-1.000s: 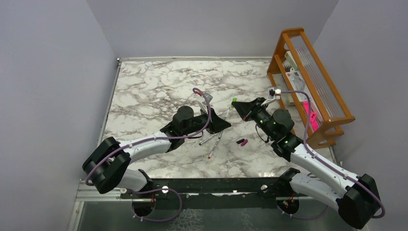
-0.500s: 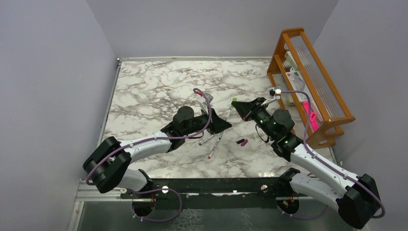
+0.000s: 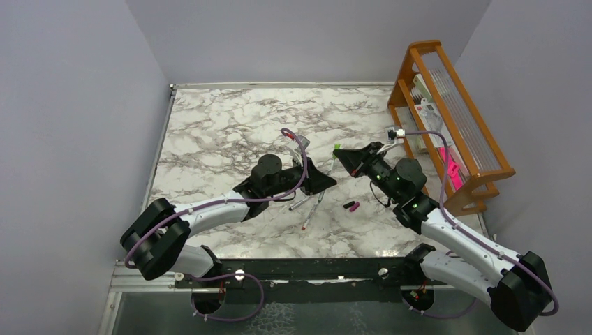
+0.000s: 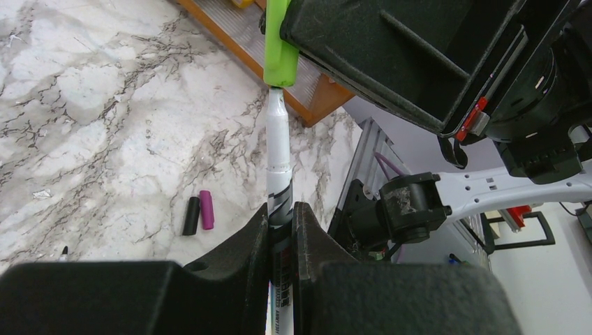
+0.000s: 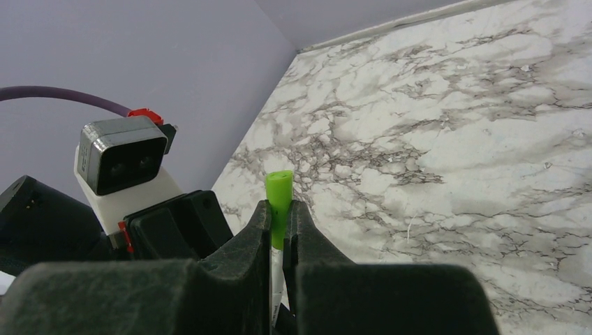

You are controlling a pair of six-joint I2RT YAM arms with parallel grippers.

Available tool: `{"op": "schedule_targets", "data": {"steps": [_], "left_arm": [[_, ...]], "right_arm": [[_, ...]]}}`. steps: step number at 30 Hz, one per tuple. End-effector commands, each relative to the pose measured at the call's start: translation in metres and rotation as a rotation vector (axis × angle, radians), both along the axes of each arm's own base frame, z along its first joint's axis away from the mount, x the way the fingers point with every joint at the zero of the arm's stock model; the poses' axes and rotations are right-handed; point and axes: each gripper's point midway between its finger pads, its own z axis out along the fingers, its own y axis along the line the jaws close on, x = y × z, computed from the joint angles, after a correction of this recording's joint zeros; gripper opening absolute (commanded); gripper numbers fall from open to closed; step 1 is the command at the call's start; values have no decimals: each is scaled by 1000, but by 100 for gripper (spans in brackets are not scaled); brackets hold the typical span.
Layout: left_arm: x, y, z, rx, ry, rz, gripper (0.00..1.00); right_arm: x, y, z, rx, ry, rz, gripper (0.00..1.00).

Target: Insert the pens into the pen caps

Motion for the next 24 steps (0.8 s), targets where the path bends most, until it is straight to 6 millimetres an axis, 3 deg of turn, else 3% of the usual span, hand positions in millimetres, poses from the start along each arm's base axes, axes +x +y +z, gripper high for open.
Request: {"op": "schedule_targets", "data": {"steps": [1,6,24], "left_arm": [[-2,-3,17,-43,-49,-16,0],[4,-3,18,-45,-50,8,0],[31,-15,54,-144,-138,88,0]], "right_arm": [[-5,7,5,1,-32,44,1],[-6,6,2,0,-24,43,2],[-18,9,-16,36,72,81,1]]}}
